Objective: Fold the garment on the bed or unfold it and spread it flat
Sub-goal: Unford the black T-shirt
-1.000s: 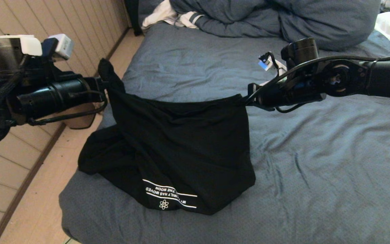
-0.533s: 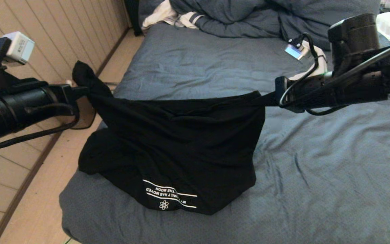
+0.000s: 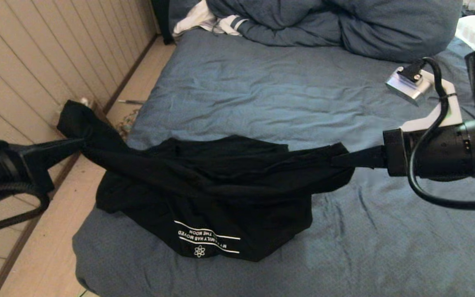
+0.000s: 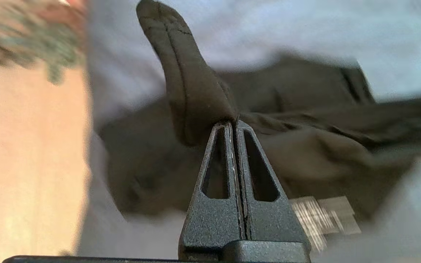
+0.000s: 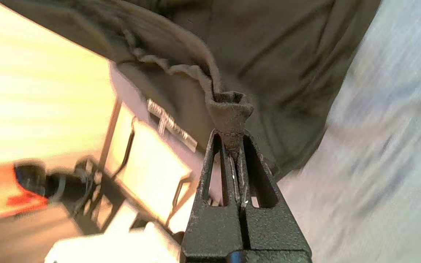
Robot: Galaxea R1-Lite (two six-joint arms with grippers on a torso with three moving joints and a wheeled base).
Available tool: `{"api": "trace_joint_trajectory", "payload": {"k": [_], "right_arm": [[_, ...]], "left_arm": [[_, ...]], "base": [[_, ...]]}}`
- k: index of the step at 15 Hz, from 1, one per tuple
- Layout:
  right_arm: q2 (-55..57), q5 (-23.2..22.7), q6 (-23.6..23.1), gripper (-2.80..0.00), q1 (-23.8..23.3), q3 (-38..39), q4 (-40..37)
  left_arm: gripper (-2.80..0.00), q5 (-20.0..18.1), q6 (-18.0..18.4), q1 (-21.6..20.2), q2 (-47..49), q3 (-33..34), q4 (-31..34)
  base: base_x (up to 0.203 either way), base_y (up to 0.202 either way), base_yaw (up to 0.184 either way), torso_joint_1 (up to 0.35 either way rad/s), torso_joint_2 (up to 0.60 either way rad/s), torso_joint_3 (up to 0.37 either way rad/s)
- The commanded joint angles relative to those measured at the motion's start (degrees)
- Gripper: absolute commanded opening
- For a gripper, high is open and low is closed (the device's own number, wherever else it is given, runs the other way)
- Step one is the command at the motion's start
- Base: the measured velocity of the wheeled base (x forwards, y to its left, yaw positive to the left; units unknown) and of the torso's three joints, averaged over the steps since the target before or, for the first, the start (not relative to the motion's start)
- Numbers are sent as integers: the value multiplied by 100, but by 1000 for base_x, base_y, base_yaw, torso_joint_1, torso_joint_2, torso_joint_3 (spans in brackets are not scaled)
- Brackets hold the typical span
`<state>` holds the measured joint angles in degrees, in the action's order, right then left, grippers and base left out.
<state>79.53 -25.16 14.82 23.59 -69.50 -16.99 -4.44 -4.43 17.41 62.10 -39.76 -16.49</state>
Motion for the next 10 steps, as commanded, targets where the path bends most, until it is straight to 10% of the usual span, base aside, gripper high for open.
{"api": "trace_joint_trajectory", "payload": {"k": [1, 10], "right_arm": [[-530, -9, 11, -280, 237, 451, -18], [-551, 174, -32, -280, 849, 1363, -1297]], "left_arm": [[-280, 46, -6, 390, -650, 402, 255], [-280, -144, -15, 812, -1496, 1300, 1789]], "base": [[0, 0, 0, 0, 0, 0], [0, 0, 0, 0, 0, 0]]}}
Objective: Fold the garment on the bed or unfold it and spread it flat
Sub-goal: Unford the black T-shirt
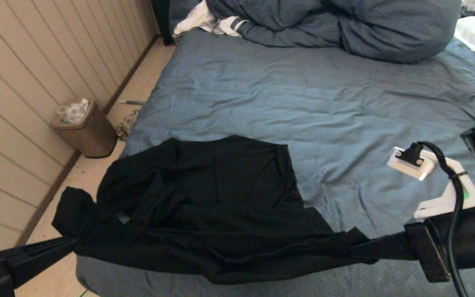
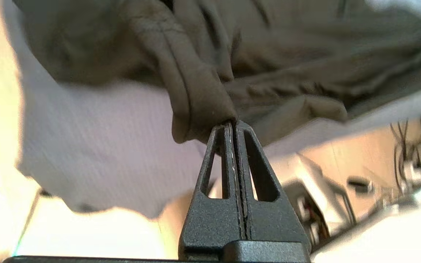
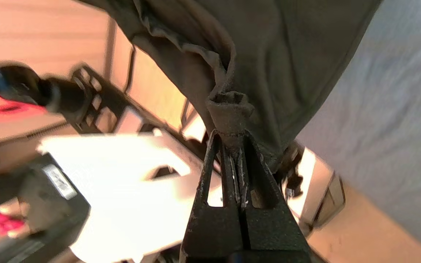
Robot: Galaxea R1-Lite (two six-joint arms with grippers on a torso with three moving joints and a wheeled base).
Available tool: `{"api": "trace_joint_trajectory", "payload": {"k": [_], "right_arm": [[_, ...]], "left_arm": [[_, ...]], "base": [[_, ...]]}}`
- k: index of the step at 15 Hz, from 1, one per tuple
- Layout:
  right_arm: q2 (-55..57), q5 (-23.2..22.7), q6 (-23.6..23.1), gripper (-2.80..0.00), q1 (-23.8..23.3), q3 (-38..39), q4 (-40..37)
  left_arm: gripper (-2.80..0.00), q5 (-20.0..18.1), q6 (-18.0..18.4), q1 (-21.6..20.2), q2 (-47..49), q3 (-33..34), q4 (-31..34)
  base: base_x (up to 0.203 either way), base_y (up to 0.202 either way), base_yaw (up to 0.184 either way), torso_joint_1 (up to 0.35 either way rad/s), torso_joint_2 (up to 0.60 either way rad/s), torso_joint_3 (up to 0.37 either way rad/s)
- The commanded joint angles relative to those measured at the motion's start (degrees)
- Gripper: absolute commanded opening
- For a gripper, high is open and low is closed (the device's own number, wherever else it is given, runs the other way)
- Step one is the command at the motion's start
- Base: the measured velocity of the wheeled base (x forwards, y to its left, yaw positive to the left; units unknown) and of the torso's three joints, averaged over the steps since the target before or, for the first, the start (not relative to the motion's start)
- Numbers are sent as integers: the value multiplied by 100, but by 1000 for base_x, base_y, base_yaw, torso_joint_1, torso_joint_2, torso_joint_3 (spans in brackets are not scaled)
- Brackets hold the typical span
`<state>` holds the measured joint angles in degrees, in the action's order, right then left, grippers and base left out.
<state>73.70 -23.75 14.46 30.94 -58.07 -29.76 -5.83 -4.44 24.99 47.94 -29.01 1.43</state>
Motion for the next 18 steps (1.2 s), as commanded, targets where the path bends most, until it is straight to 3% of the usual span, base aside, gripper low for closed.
{"api": "trace_joint_trajectory", "payload": {"k": [1, 6, 7, 8, 9, 12, 16, 17, 18], "right_arm": [[82, 152, -2, -280, 230, 397, 11], [355, 379, -80, -280, 515, 829, 49], [361, 390, -125, -280, 534, 903, 52], [364, 417, -171, -72, 536, 945, 49], [352, 417, -245, 0, 537, 956, 49], [286, 424, -606, 0, 479, 788, 18], [317, 494, -587, 0, 351, 272, 38], [377, 516, -581, -280, 216, -45, 42], [508, 527, -579, -280, 27, -382, 48]], "left_arm": [[-280, -11, -20, 71, -88, 401, -13], [-280, -260, -40, 93, -105, 899, -12], [-179, -260, -37, 94, -146, 950, -3], [0, -260, -20, 94, -182, 967, -13], [0, -265, -6, 94, -246, 959, -18], [0, -262, -2, 90, -384, 752, -9], [0, -205, -3, 86, -127, 243, -29], [0, -196, -19, 57, 118, 10, -54], [-280, -192, -28, 3, 392, -217, -128]], "base": [[0, 0, 0, 0, 0, 0], [0, 0, 0, 0, 0, 0], [0, 0, 0, 0, 0, 0], [0, 0, 0, 0, 0, 0], [0, 0, 0, 0, 0, 0], [0, 0, 0, 0, 0, 0], [0, 0, 0, 0, 0, 0], [0, 0, 0, 0, 0, 0], [0, 0, 0, 0, 0, 0]]}}
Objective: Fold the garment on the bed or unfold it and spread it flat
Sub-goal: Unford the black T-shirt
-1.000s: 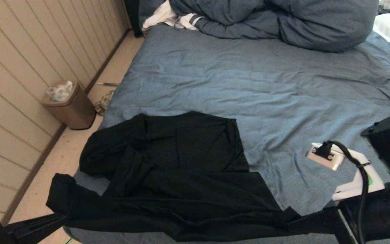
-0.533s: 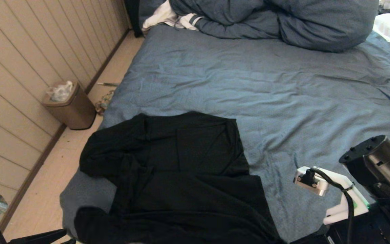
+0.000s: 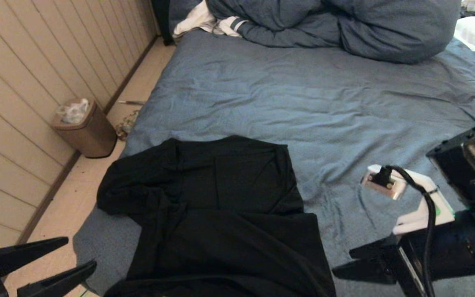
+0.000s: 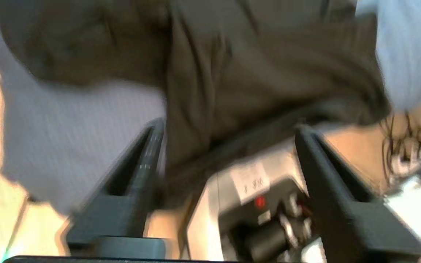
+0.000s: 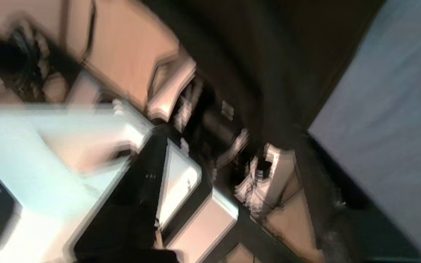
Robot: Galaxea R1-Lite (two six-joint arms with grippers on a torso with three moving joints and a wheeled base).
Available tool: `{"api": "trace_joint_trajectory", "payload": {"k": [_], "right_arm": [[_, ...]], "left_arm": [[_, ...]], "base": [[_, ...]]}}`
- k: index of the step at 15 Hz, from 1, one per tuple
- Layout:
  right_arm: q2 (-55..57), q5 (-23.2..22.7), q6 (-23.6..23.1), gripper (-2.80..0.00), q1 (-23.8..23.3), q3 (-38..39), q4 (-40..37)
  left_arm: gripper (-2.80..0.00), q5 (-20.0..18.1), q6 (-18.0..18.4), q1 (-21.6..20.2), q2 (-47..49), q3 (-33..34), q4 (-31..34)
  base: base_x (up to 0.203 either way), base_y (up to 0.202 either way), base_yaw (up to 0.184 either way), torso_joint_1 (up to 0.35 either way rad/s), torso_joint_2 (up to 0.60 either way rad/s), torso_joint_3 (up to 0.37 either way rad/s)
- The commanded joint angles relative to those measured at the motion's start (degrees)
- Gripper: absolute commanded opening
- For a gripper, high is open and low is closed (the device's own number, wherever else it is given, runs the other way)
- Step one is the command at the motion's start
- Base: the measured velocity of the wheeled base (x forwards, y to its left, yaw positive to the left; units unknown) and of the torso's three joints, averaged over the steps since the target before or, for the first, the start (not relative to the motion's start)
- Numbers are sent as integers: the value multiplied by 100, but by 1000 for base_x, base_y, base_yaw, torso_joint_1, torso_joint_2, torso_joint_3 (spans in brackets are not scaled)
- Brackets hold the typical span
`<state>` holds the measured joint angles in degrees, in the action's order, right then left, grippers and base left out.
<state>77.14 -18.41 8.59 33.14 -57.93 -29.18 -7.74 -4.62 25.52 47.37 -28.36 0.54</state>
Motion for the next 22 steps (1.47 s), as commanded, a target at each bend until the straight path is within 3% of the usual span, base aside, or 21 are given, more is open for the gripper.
{"api": "trace_joint_trajectory", "payload": {"k": [1, 5, 9, 14, 18, 22], "right_arm": [[352, -5, 7, -280, -393, -799, 2], [1436, -7, -14, -280, -715, -2228, 27], [2299, 45, -12, -280, -785, -3137, 31], [3256, 571, 11, -280, -844, -4008, 460], [3493, 626, 11, -280, -829, -4473, 461], [3623, 617, 29, -280, -862, -4448, 500]], "left_arm": [[-280, -2, -17, -96, 794, -510, -177], [-280, -9, -127, -252, 2472, -1409, -1005], [-280, 8, -139, -478, 3794, -2030, -1929], [-280, -155, 46, -1076, 5409, -2965, -2718], [-280, -220, 546, -1289, 5662, -3457, -2697], [-280, -236, 628, -1348, 5661, -3370, -2743]], "base": [[0, 0, 0, 0, 0, 0], [0, 0, 0, 0, 0, 0], [0, 0, 0, 0, 0, 0], [0, 0, 0, 0, 0, 0], [0, 0, 0, 0, 0, 0], [0, 0, 0, 0, 0, 0]]}}
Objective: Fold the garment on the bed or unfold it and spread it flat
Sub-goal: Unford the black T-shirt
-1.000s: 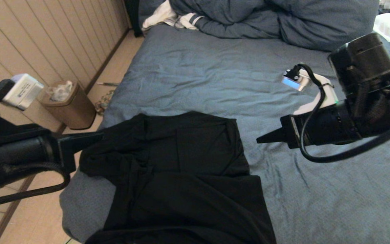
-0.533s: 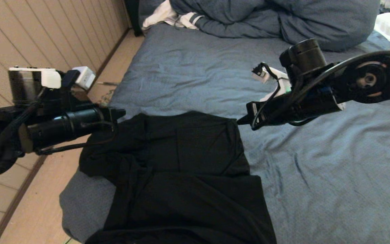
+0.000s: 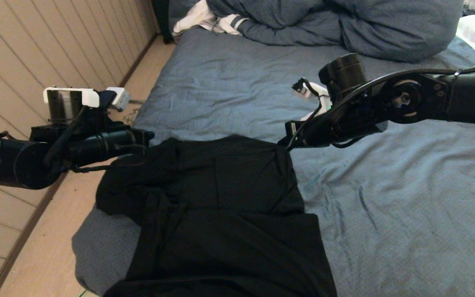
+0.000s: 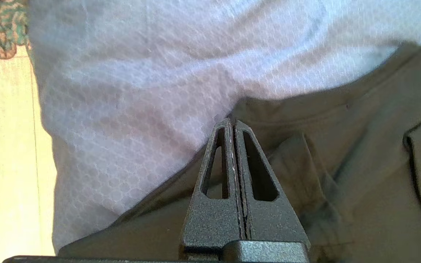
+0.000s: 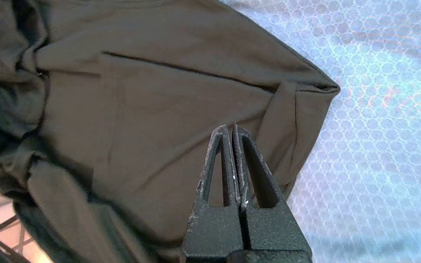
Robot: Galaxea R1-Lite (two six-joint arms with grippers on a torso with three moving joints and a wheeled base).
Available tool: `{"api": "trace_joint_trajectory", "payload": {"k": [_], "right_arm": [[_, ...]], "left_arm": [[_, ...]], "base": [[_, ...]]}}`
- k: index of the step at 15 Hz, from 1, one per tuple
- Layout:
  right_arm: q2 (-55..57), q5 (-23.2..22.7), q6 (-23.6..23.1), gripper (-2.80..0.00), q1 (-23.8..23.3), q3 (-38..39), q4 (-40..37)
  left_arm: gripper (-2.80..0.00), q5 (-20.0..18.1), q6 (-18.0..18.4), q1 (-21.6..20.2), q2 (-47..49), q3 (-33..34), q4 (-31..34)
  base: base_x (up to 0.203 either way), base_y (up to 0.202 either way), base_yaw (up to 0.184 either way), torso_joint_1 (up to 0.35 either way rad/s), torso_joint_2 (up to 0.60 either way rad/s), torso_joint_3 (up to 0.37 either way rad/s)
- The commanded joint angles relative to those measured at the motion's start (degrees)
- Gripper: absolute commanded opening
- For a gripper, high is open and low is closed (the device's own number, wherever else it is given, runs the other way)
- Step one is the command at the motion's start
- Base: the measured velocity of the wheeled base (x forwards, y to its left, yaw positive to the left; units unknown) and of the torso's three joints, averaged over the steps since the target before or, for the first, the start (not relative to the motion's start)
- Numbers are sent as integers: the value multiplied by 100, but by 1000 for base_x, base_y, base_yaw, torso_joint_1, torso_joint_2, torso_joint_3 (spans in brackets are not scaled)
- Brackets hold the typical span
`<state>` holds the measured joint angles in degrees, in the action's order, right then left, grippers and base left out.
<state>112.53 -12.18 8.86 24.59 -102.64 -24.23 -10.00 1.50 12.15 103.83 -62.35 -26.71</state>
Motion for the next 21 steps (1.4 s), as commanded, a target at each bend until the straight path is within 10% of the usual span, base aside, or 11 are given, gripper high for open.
{"api": "trace_joint_trajectory", "payload": {"k": [1, 7, 8, 9, 21], "right_arm": [[139, -4, -1, -280, -7, 5, 14], [346, 29, 2, -280, -24, -65, 41], [348, 129, 9, -280, -16, -36, 49], [378, 190, -2, 0, -15, -58, 90], [955, 559, -64, 0, -122, -621, 226]], "left_arm": [[-280, -19, 24, -27, 47, 31, -19], [-280, -228, 21, -55, 313, 1, -41], [0, -228, 5, -55, 443, -60, -48], [0, -232, -8, -55, 485, -153, -49], [0, -327, -1, -46, 981, -260, -370]], "base": [[0, 0, 0, 0, 0, 0], [0, 0, 0, 0, 0, 0], [0, 0, 0, 0, 0, 0], [0, 0, 0, 0, 0, 0], [0, 0, 0, 0, 0, 0]]}}
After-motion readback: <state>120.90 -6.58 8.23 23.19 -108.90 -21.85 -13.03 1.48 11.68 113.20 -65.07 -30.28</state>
